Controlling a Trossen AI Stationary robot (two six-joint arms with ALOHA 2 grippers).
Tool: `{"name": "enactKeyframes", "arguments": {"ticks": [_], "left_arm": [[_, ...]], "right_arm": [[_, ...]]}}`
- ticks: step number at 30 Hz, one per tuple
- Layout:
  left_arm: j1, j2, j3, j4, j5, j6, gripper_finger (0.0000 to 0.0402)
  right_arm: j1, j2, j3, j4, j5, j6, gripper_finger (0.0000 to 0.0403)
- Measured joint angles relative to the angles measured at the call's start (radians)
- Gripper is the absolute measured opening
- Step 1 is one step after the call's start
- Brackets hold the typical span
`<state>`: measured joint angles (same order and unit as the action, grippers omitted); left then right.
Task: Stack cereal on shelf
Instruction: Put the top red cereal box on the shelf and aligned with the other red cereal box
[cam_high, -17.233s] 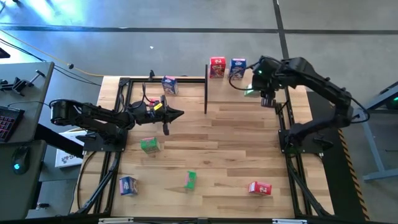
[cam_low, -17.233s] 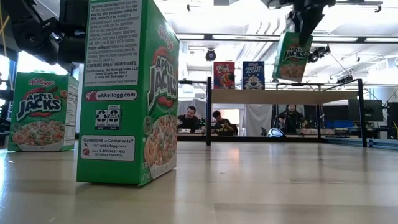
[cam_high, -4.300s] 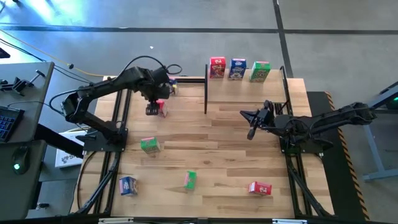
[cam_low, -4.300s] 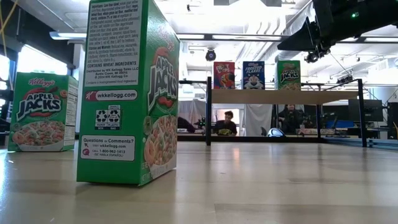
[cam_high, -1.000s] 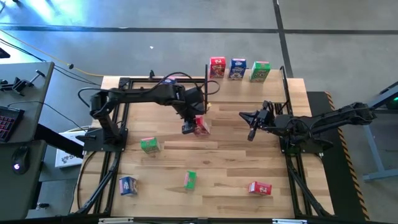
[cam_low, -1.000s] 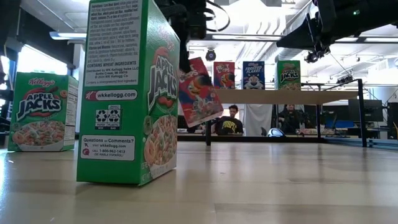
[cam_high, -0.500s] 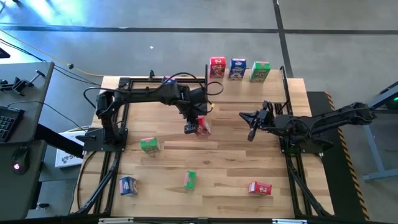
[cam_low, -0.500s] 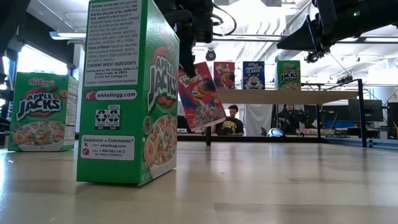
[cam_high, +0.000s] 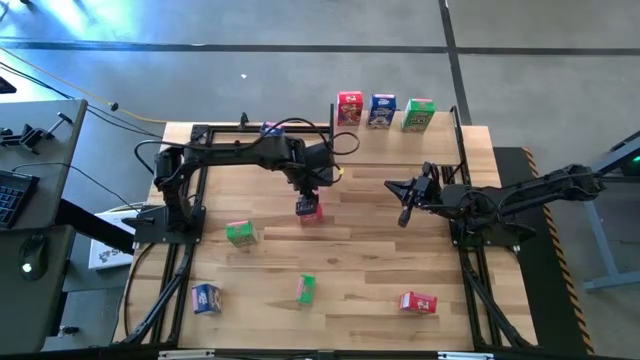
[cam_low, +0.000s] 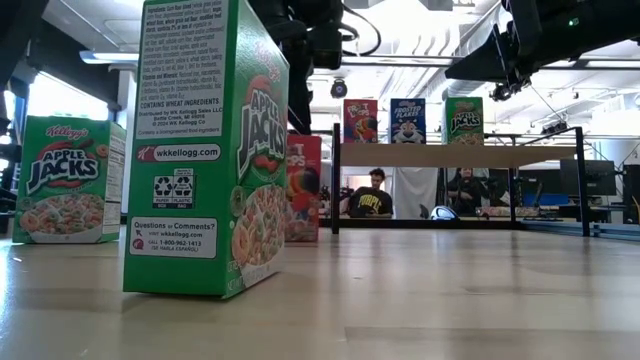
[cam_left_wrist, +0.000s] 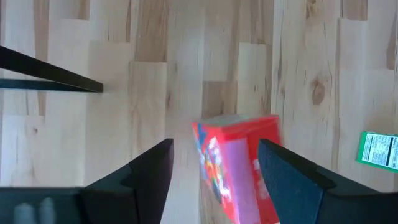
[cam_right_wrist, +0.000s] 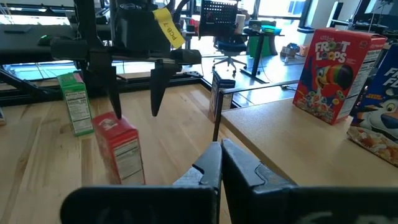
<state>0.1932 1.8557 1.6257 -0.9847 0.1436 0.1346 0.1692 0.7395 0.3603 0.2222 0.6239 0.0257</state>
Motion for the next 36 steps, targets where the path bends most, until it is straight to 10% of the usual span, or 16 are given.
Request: {"name": "enactKeyframes", "arguments": {"ticks": [12, 25, 36], "left_arm": [[-0.034, -0.118, -0.018, -0.06, -0.075, -0.034, 0.0227], [-0.144, -0.375, -0.397, 0.26, -0.097, -0.325, 0.0185], [-0.163, -0.346, -0.399, 0.274, -0.131, -0.405, 0.0257]], "right_arm": [[0.0, 0.0, 0.0, -0.016, -0.005, 0.0, 0.0001], [0.0, 0.0, 0.0, -0.016, -0.023, 0.0, 0.0001], [0.0, 0.0, 0.0, -0.016, -0.014, 0.0, 0.0001]]}}
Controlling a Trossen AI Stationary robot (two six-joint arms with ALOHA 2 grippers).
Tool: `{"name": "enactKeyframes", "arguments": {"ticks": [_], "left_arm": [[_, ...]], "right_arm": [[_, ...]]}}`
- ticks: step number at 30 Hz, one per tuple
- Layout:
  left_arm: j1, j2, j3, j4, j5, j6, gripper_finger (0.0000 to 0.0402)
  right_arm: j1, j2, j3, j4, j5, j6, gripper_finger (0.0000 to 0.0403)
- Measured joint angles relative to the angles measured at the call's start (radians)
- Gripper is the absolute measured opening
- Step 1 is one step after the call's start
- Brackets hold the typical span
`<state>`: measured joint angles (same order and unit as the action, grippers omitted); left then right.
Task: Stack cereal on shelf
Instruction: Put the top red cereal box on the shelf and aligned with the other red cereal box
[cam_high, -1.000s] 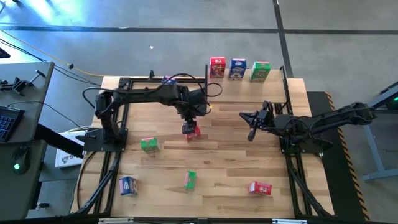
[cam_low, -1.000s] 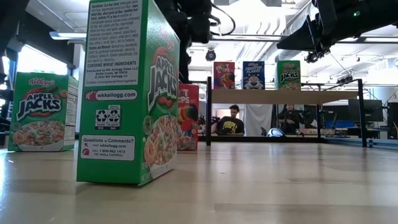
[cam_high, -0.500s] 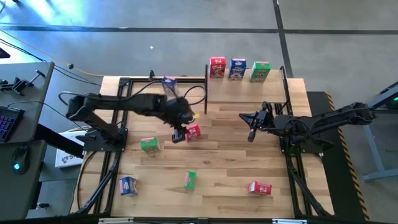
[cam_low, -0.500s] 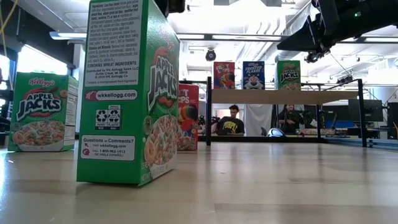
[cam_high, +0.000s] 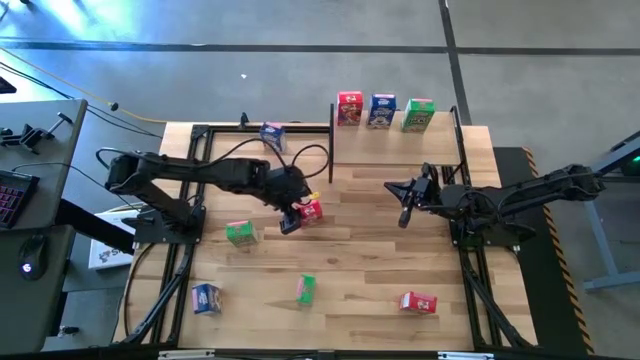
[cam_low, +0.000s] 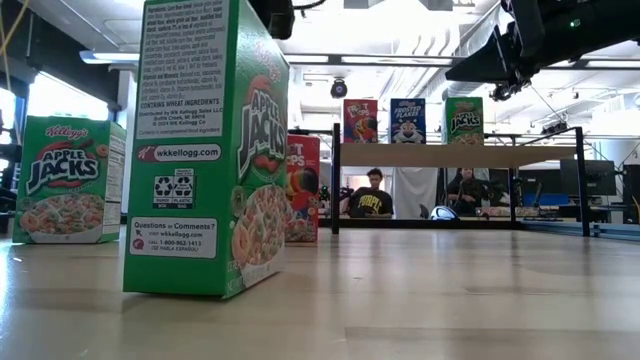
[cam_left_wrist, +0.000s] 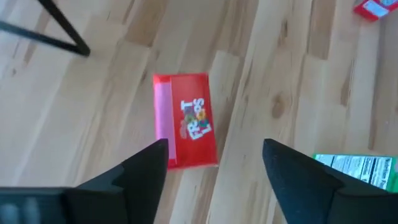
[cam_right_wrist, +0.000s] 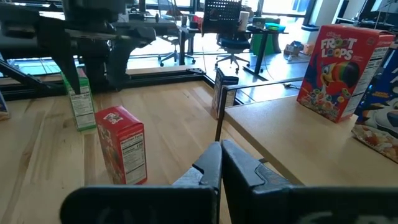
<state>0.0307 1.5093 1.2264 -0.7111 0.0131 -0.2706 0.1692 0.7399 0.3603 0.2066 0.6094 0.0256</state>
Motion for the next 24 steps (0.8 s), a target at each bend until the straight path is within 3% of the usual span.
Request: {"name": "enactKeyframes", "arguments": {"ticks": [7, 24], "left_arm": [[-0.009, 0.052, 0.001, -0.001, -0.044, -0.005, 0.029], [-0.021, 0.102, 0.001, 0.008, -0.102, 0.017, 0.0292]], "right_arm": [[0.0, 0.001, 0.0, 0.0, 0.003, 0.0, 0.0001], [0.0, 0.002, 0.0, -0.006, 0.005, 0.0, 0.0001]]}}
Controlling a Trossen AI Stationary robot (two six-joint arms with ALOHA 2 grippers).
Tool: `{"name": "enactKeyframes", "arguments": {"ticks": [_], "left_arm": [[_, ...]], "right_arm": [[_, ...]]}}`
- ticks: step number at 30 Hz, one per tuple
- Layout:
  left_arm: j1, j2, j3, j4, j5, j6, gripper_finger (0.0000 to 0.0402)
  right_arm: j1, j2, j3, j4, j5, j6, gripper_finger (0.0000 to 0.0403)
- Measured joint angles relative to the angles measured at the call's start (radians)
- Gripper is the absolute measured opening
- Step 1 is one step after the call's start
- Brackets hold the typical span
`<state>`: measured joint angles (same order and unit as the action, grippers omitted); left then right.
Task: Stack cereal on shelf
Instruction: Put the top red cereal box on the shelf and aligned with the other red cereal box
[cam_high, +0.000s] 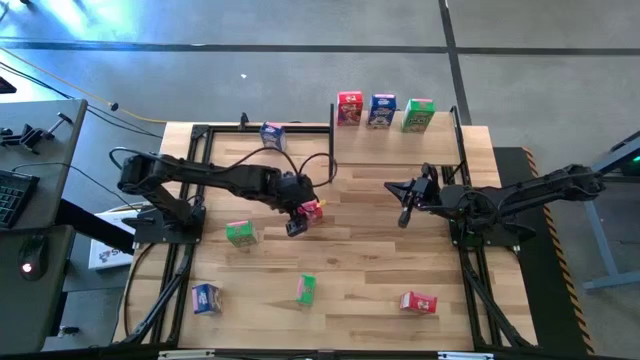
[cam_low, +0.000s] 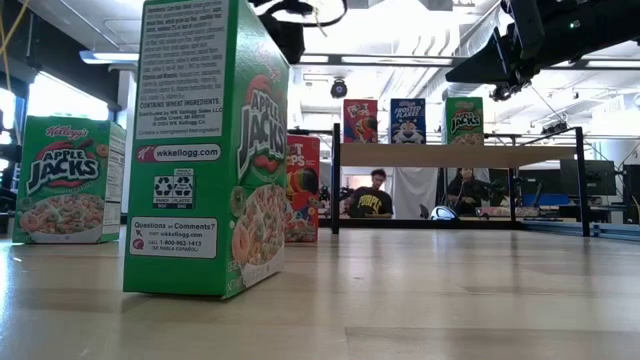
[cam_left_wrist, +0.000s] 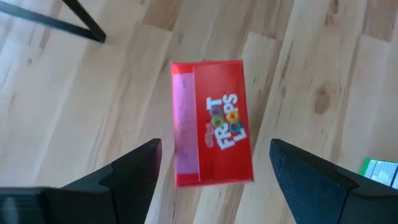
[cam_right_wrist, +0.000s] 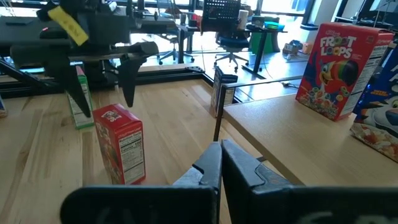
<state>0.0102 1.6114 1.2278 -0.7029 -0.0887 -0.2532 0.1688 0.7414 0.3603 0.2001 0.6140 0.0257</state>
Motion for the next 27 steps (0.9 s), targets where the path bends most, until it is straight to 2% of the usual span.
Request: {"name": "enactKeyframes", "arguments": {"ticks": [11, 20, 27], "left_arm": [[-0.005, 0.028, 0.0, -0.002, -0.029, -0.004, 0.0292], [-0.005, 0.028, -0.011, -0.012, 0.016, 0.027, 0.0291], [0.004, 0.028, -0.012, -0.012, 0.004, 0.038, 0.0265]], "right_arm": [[0.0, 0.0, 0.0, -0.001, 0.004, 0.0, 0.0001], [0.0, 0.0, 0.0, -0.002, 0.004, 0.0, 0.0001], [0.0, 0.0, 0.0, -0.004, 0.003, 0.0, 0.0001]]}}
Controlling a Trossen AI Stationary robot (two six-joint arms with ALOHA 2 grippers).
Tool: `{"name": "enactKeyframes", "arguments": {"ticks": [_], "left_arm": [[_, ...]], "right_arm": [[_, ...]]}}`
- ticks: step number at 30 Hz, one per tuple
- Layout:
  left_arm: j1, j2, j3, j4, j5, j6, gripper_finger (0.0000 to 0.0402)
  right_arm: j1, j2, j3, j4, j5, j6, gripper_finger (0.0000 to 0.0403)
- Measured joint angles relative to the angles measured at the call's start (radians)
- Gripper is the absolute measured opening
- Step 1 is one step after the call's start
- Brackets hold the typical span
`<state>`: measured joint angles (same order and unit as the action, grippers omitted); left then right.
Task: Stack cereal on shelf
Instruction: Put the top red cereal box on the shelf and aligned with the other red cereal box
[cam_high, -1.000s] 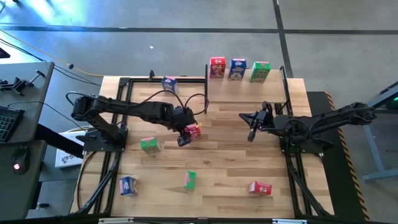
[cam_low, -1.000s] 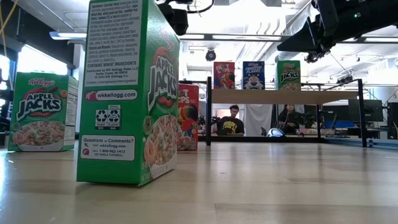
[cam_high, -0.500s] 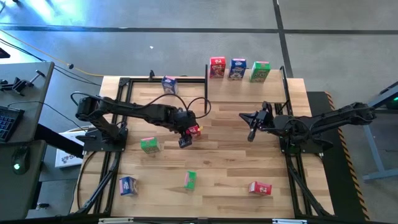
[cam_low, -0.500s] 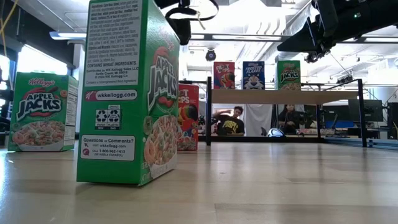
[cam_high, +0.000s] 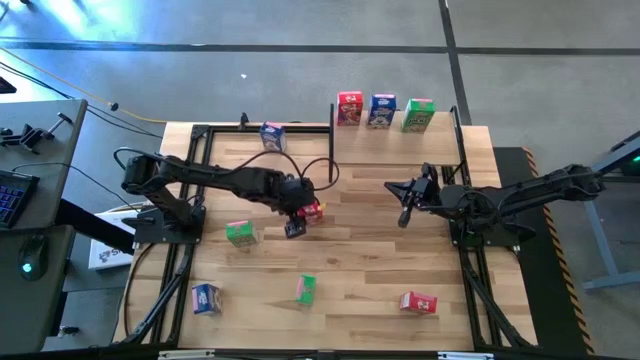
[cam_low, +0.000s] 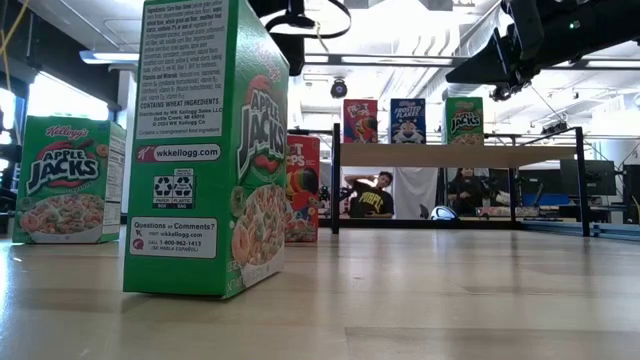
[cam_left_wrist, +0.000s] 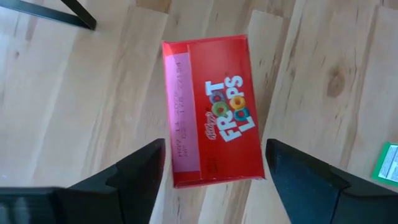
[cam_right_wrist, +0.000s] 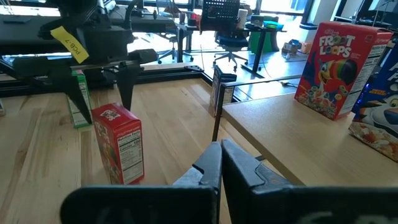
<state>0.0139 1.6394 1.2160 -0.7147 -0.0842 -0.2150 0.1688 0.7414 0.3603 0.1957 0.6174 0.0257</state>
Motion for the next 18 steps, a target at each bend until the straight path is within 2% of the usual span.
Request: {"name": "enactKeyframes", "arguments": {"ticks": [5, 11, 14, 18], "left_arm": [[0.007, -0.002, -0.001, -0.005, 0.001, 0.012, 0.0233], [0.028, -0.009, -0.001, -0.031, 0.051, 0.09, 0.02], [0.053, -0.02, 0.007, -0.064, 0.052, 0.125, 0.019], [0.089, -0.035, 0.076, -0.106, 0.052, 0.183, 0.0188]], "right_arm": [[0.0, 0.0, 0.0, -0.004, 0.0, 0.0, 0.0001], [0.0, 0.0, 0.0, -0.006, 0.0, 0.0, 0.0001], [0.0, 0.0, 0.0, -0.007, 0.0, 0.0, 0.0001], [0.0, 0.0, 0.0, -0.008, 0.0, 0.0, 0.0001]]}}
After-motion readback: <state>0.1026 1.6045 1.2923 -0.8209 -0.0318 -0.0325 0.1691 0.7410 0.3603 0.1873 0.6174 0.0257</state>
